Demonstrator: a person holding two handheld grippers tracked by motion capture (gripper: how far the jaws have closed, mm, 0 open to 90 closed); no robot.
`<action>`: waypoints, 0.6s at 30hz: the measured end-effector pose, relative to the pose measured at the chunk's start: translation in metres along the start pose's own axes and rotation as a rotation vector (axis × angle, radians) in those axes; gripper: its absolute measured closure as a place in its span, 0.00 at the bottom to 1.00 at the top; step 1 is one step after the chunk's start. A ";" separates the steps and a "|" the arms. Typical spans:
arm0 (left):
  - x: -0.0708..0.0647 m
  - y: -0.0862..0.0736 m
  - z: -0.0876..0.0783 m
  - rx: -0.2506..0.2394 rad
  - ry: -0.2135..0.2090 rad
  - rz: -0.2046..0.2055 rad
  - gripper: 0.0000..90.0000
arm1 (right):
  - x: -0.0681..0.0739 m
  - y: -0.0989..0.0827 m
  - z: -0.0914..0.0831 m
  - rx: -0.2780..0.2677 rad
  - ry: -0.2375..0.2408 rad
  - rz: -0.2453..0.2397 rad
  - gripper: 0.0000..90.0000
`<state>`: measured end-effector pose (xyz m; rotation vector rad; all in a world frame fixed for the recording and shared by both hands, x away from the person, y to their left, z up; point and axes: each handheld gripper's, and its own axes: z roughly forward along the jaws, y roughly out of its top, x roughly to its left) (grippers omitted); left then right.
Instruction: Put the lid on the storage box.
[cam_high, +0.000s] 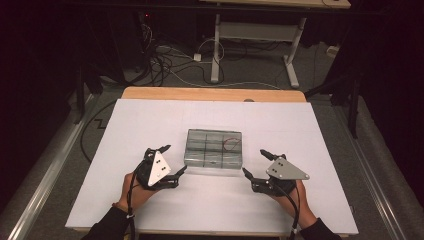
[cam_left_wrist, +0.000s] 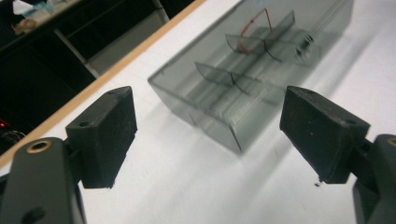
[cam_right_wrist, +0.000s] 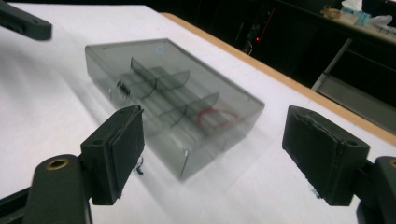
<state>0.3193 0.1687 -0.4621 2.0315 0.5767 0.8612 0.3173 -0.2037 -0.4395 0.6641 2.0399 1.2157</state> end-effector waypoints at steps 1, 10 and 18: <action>-0.001 -0.003 -0.004 0.010 0.008 0.009 0.20 | 0.001 -0.003 -0.003 0.004 -0.003 -0.002 0.24; -0.011 -0.043 -0.027 0.092 -0.047 -0.034 0.20 | 0.007 -0.025 -0.025 0.040 -0.038 -0.012 0.24; -0.010 -0.043 -0.033 0.075 -0.040 -0.038 0.20 | 0.005 -0.030 -0.030 0.042 -0.060 0.003 0.24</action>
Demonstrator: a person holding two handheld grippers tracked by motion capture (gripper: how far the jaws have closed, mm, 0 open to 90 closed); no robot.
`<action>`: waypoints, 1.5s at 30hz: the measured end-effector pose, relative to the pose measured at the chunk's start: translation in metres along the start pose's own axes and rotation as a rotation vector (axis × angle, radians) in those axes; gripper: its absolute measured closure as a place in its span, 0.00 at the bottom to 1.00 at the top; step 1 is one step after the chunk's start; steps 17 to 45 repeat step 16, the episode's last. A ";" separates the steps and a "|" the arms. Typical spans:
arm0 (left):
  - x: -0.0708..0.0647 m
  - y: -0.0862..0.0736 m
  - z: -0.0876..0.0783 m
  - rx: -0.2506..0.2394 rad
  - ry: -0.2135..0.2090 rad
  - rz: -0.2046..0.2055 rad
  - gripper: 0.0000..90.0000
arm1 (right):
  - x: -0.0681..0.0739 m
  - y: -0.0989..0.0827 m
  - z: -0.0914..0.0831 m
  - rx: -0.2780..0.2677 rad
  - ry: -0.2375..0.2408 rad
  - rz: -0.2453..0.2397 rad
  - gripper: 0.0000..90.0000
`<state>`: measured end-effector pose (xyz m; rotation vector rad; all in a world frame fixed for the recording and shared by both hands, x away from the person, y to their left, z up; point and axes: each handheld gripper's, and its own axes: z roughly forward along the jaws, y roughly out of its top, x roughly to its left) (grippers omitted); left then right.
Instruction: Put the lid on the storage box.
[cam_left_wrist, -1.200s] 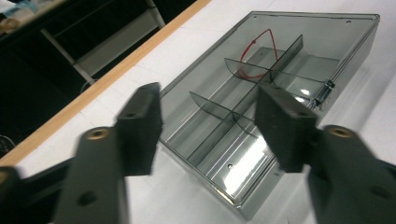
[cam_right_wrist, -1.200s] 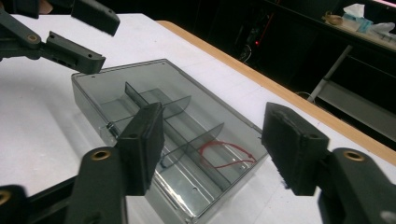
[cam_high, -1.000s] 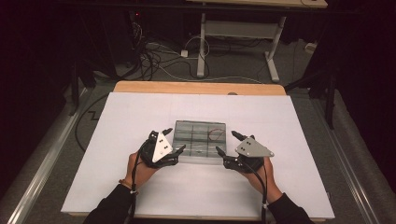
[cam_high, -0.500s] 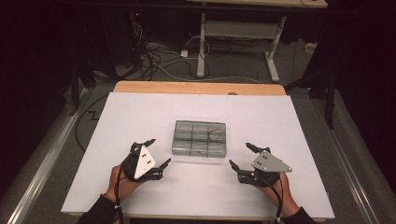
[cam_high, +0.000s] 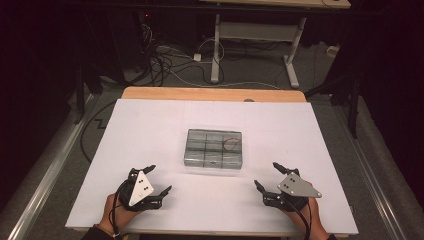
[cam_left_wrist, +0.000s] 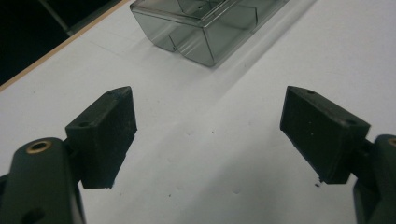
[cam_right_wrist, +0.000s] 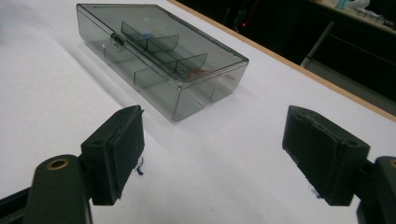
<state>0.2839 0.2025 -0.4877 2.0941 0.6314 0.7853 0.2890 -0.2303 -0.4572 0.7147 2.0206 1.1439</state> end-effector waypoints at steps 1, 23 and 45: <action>0.000 0.000 0.000 0.000 0.001 0.002 0.20 | 0.000 0.000 0.001 0.003 0.003 -0.001 0.24; 0.003 0.001 0.002 0.017 0.008 0.003 0.20 | -0.001 -0.002 0.004 0.016 -0.009 -0.017 0.23; 0.003 0.001 0.002 0.017 0.008 0.003 0.20 | -0.001 -0.002 0.004 0.016 -0.009 -0.017 0.23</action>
